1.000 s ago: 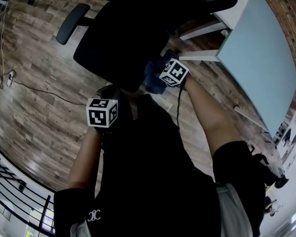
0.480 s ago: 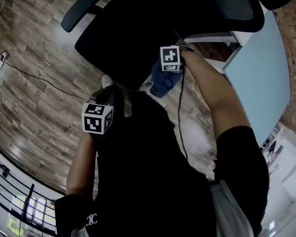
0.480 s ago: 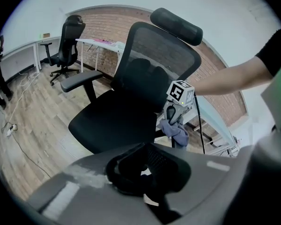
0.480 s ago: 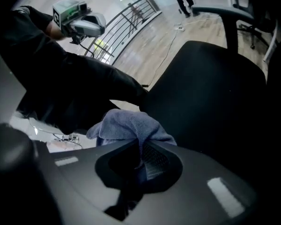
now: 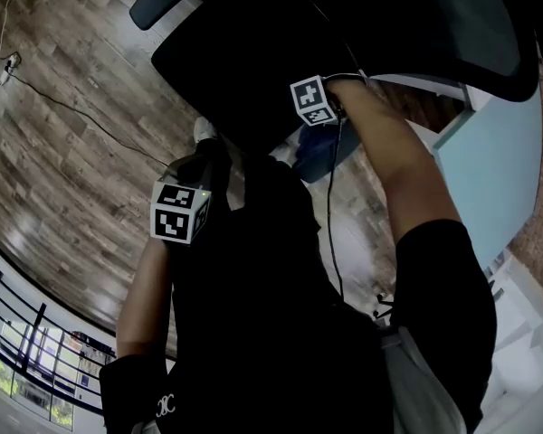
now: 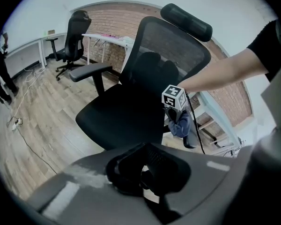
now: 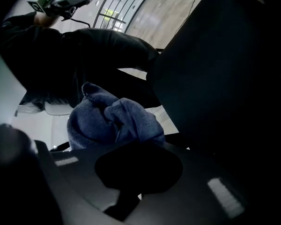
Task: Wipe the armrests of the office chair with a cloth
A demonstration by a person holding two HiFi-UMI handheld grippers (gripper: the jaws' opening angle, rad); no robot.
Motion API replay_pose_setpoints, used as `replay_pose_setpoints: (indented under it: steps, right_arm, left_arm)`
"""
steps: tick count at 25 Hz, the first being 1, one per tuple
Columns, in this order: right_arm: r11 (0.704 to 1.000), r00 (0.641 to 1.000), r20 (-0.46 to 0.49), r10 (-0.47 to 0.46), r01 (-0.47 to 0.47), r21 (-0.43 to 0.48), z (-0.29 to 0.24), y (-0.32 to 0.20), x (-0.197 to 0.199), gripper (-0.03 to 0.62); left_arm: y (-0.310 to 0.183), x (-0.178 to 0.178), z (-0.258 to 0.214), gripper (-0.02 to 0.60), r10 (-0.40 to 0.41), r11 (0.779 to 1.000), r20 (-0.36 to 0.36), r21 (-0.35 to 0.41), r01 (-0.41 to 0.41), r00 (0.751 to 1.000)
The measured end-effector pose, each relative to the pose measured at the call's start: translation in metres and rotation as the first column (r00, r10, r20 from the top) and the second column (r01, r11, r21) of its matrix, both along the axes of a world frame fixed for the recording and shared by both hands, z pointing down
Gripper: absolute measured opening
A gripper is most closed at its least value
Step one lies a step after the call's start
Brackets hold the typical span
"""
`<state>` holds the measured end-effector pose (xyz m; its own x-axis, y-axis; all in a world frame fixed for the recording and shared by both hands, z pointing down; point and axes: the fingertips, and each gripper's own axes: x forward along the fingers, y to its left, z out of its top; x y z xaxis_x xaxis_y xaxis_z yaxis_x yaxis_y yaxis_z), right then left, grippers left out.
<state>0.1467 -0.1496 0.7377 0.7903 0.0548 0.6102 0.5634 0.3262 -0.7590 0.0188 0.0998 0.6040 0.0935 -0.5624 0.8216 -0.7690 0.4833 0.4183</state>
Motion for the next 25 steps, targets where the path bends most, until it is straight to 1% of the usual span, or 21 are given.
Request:
replay_pose_setpoints:
  steps: [3,9,11,14,19,23,25]
  right_arm:
    - [1.0,1.0,-0.017,-0.016,0.016,0.02,0.01,-0.003,0.006,0.015]
    - [0.999,0.999,0.035,0.009,-0.011,0.039,0.034,-0.005,0.013,0.017]
    - [0.999,0.999,0.033,0.006,-0.008,0.048,0.04,-0.006,0.013,0.015]
    - [0.996,0.999,0.016,-0.038,0.037,0.076,0.051,-0.012,0.012,0.017]
    - [0.988,0.992,0.008,-0.128,0.127,0.092,0.078,-0.019,0.013,0.017]
    - [0.974,0.979,-0.033,-0.202,0.204,0.099,0.094,-0.025,0.014,0.017]
    - [0.972,0.976,-0.061,-0.208,0.213,0.098,0.09,-0.024,0.015,0.015]
  left_arm:
    - [0.002,0.005,0.008,0.006,-0.009,1.0,-0.003,-0.016,0.009,1.0]
    - [0.006,0.007,0.014,0.006,-0.028,0.999,0.0,-0.028,0.028,1.0]
    - [0.009,0.007,0.017,0.006,-0.032,0.999,0.002,-0.034,0.032,0.999]
    - [0.013,0.004,0.024,0.006,-0.054,0.998,0.01,-0.045,0.055,0.998]
    - [0.02,0.005,0.032,0.006,-0.097,0.993,0.011,-0.059,0.097,0.995]
    - [0.023,0.008,0.045,0.006,-0.116,0.99,0.005,-0.083,0.116,0.993]
    - [0.024,0.01,0.045,0.006,-0.124,0.989,0.007,-0.084,0.124,0.992]
